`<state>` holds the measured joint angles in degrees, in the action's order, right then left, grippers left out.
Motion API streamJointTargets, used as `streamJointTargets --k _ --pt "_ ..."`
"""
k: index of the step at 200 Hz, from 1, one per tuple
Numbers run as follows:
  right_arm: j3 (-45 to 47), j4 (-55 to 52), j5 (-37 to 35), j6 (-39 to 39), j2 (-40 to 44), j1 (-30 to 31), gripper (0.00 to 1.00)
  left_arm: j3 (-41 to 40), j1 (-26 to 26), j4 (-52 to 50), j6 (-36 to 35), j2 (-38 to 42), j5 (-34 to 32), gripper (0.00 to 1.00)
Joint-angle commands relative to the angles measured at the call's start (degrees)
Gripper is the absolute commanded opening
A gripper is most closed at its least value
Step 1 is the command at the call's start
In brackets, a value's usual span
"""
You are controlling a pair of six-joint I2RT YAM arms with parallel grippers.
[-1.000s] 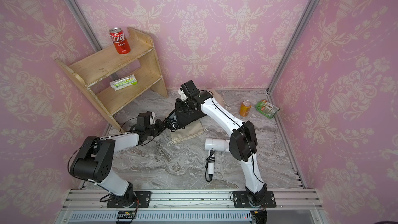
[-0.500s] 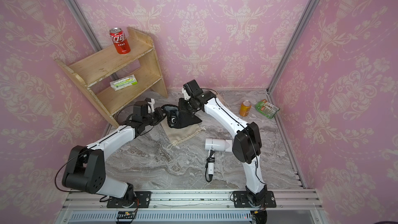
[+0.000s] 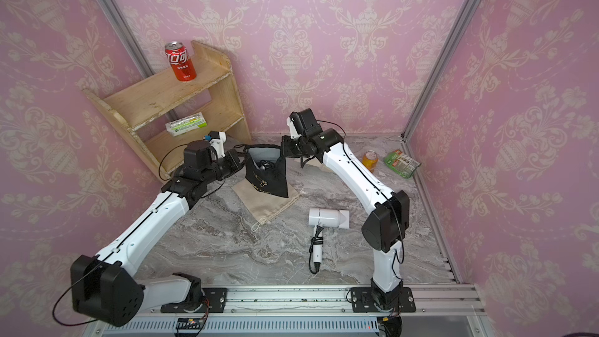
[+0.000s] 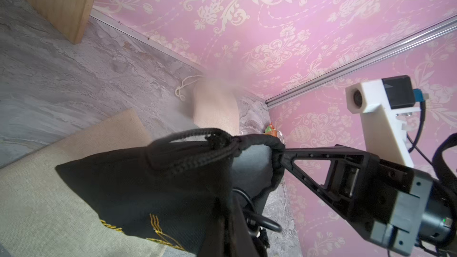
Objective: Pack away hair dryers
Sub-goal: Place the drawstring bag in the drawstring bag.
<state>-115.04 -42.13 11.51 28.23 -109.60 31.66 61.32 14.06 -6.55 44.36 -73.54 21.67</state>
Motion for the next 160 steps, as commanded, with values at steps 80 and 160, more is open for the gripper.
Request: streamJointTargets --k 80,160 --pt "-17.28 -8.08 2.04 -2.82 -4.41 -8.84 0.00 2.73 0.82 -6.94 -4.89 0.69 -2.88 0.00" --pt "-15.37 -6.10 2.60 -4.45 -5.49 -9.04 0.00 6.14 0.94 -3.73 -3.18 -3.50 -0.62 0.00"
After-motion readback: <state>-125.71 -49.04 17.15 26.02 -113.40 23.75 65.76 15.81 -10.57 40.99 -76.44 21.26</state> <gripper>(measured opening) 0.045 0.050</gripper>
